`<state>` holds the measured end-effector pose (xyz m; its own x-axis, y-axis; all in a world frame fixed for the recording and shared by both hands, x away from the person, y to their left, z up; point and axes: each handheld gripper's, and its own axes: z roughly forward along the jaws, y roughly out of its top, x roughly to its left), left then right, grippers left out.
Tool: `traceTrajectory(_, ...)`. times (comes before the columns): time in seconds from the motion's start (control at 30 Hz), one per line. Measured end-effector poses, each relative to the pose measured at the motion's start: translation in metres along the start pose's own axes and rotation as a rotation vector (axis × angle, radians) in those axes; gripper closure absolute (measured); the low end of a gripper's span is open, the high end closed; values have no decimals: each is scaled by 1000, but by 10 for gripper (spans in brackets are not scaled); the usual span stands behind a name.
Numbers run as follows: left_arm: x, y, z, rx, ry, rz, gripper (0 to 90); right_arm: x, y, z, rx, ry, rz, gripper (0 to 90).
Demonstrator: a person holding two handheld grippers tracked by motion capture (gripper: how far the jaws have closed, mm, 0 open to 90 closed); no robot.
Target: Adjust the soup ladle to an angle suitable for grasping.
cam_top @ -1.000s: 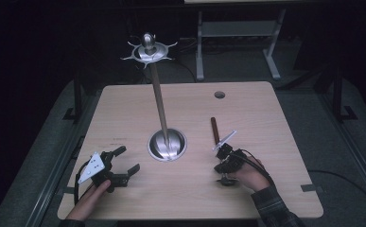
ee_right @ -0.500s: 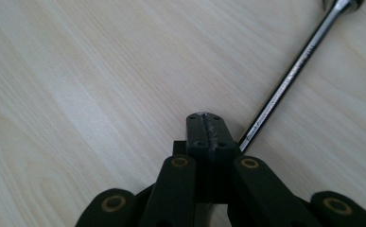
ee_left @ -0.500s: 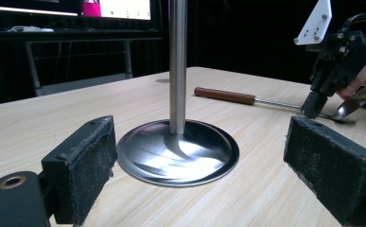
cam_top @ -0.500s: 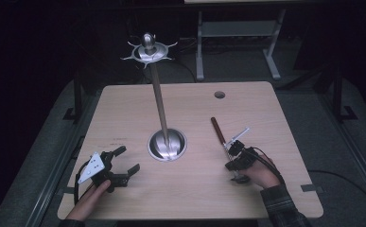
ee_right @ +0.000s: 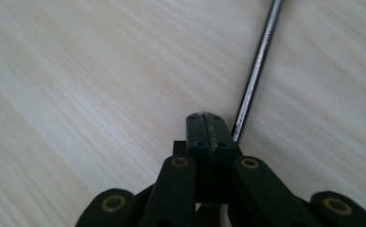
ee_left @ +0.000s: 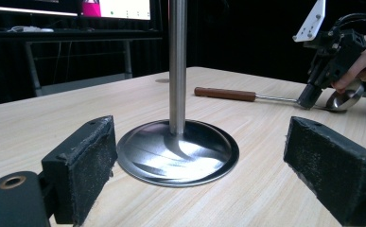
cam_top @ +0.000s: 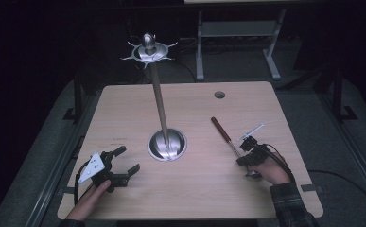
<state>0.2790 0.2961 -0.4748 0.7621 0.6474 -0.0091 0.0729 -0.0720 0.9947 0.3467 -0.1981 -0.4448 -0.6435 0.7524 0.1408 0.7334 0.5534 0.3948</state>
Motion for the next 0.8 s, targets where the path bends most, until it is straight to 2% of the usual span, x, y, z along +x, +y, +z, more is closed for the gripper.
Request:
traceTrajectory(0.03,0,0,0,1,0,1,97,-4,-2,-3,-8,-5,21,898)
traceTrajectory(0.1,0,0,0,1,0,1,97,-7,-4,-4,-12,-11,22,898)
traceTrajectory(0.2,0,0,0,1,0,1,97,-16,-8,-7,-6,-28,58,898)
traceTrajectory(0.3,0,0,0,1,0,1,97,-20,-10,-8,-9,-39,68,898)
traceTrajectory(0.43,0,0,0,-3,2,-7,97,-24,-13,-11,-19,-46,71,898)
traceTrajectory(0.5,0,0,0,-4,3,-8,97,-25,-13,-14,-38,-31,68,898)
traceTrajectory(0.67,0,0,0,3,3,2,97,-25,-9,-20,-69,-24,51,897)
traceTrajectory(0.8,-1,0,1,0,5,0,97,-27,-4,-23,-82,-32,56,891)
